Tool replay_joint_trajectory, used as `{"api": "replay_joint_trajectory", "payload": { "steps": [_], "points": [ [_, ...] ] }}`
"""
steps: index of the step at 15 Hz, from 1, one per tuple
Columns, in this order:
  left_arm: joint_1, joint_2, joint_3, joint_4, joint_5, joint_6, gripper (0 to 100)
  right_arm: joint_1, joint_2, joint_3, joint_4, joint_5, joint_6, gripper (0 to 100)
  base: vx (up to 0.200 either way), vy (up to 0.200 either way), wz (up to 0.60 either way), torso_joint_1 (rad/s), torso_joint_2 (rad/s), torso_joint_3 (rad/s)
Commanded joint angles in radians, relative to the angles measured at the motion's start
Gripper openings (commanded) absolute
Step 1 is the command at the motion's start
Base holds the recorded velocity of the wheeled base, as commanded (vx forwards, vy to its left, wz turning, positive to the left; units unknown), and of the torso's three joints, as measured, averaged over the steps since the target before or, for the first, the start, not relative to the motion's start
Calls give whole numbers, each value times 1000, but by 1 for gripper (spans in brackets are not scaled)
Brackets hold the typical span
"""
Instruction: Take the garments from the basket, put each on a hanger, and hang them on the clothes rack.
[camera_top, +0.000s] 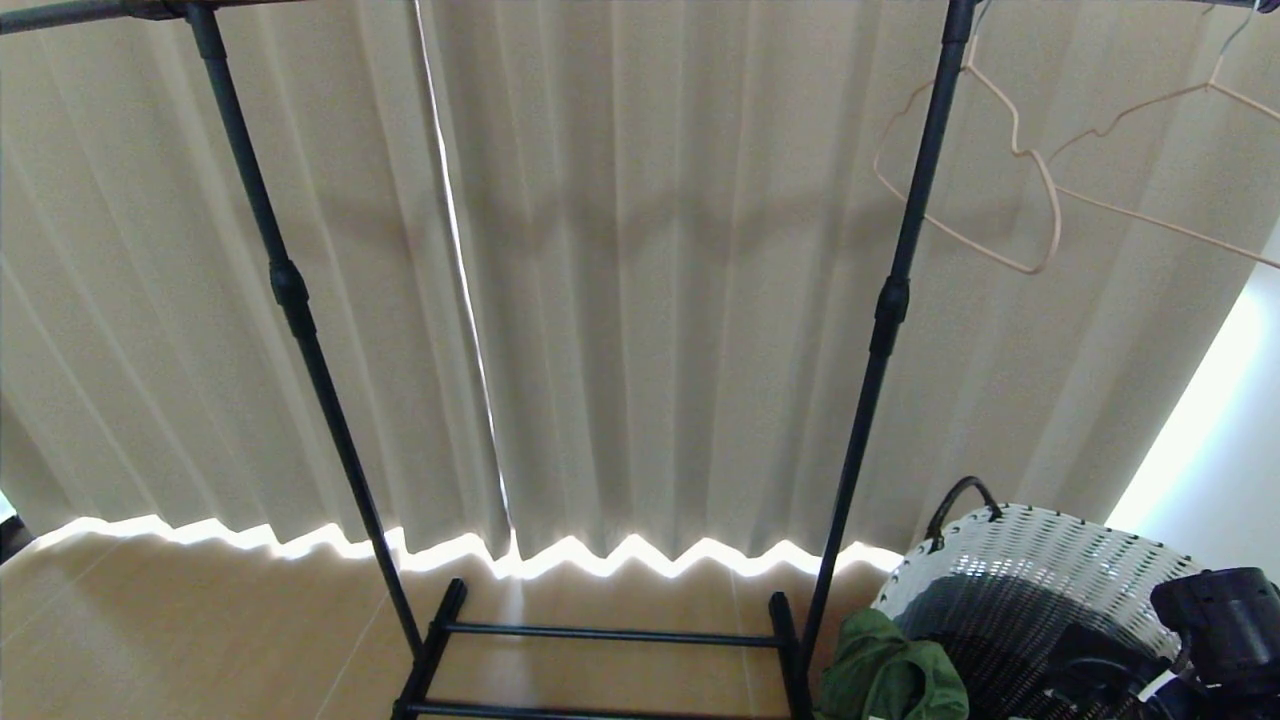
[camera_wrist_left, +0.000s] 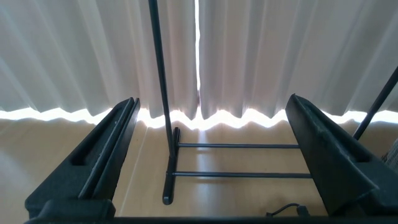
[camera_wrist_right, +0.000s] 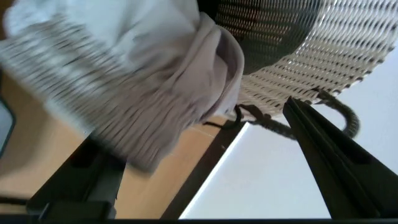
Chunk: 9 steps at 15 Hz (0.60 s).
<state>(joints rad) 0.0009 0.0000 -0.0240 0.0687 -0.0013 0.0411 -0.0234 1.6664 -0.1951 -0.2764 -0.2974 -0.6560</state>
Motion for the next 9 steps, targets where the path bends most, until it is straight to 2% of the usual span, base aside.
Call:
{"api": "replay_joint_trajectory", "payload": {
  "steps": [1,3,4,9],
  "points": [
    [1,0,-1,0,0,-1,100,-38,81,0,-24,-2,-1,100,0,0,0,0,0,0],
    [1,0,-1,0,0,-3,100,-46,81,-3,-29,-2,-1,100,0,0,0,0,0,0],
    [1,0,-1,0,-2,-3,100,-46,82,-3,-29,0,-1,0,0,0,0,0,0,0],
    [1,0,-1,0,-6,-4,100,-44,52,-3,-43,8,1,0,0,0,0,0,0,0]
  ]
}}
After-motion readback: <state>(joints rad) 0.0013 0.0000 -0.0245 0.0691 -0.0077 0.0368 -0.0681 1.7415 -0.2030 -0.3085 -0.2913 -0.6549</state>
